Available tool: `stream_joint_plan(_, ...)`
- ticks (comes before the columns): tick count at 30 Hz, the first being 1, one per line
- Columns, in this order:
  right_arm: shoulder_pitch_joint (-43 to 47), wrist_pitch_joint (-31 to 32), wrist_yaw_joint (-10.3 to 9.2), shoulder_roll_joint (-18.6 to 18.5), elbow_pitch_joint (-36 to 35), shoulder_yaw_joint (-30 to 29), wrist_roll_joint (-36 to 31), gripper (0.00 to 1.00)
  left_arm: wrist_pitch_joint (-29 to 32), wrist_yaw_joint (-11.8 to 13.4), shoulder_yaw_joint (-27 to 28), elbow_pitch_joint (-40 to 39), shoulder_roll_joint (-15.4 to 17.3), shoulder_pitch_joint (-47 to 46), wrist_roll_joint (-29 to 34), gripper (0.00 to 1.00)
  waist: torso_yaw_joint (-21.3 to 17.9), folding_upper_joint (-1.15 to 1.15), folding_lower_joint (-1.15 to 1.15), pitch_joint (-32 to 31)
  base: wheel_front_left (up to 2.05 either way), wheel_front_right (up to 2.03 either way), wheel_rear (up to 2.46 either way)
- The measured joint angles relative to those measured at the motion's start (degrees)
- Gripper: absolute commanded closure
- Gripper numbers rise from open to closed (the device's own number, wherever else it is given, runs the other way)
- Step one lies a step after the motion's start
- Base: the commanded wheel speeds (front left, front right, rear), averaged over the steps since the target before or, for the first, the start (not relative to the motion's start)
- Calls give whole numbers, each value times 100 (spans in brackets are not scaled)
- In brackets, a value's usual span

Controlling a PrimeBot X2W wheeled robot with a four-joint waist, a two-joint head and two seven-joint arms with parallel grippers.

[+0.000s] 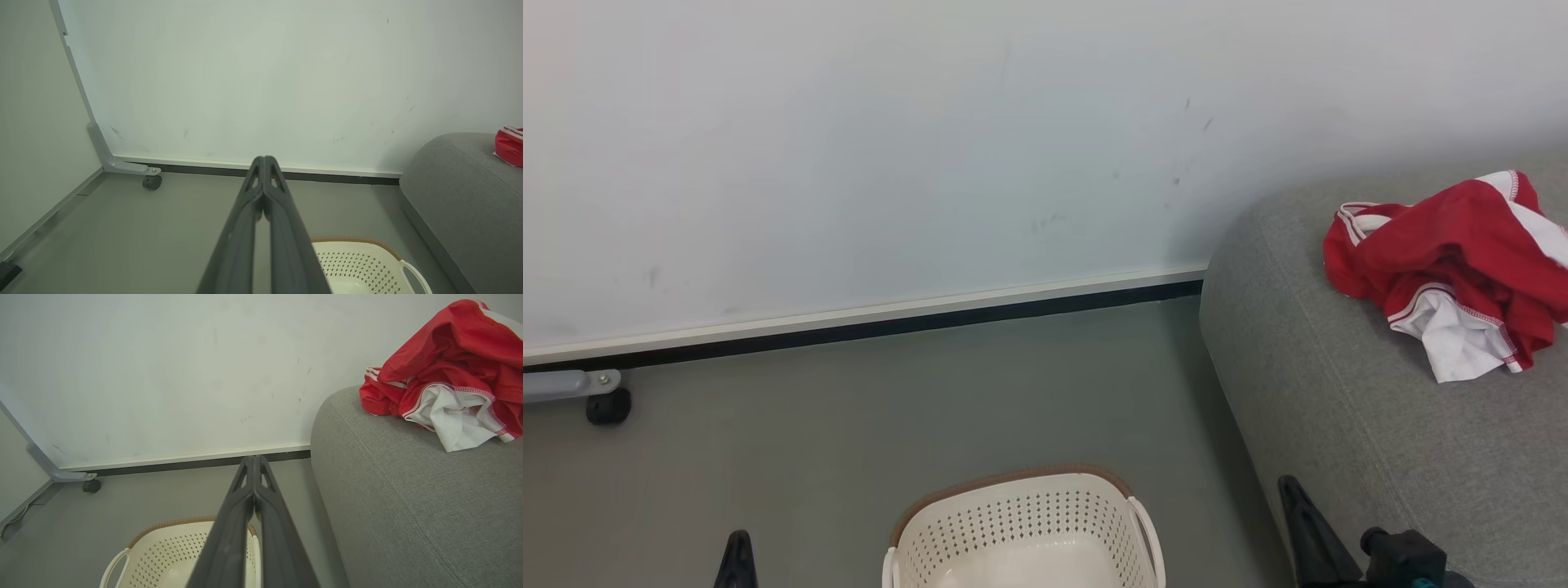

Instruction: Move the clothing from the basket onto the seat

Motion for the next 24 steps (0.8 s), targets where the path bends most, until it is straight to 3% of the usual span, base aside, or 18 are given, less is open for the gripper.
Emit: stream_joint_plan(24, -52, 513, 318, 160, 71, -742, 1672, 100, 511, -307, 182, 323, -102, -281, -1757, 100, 114, 0, 0, 53, 0, 0, 0)
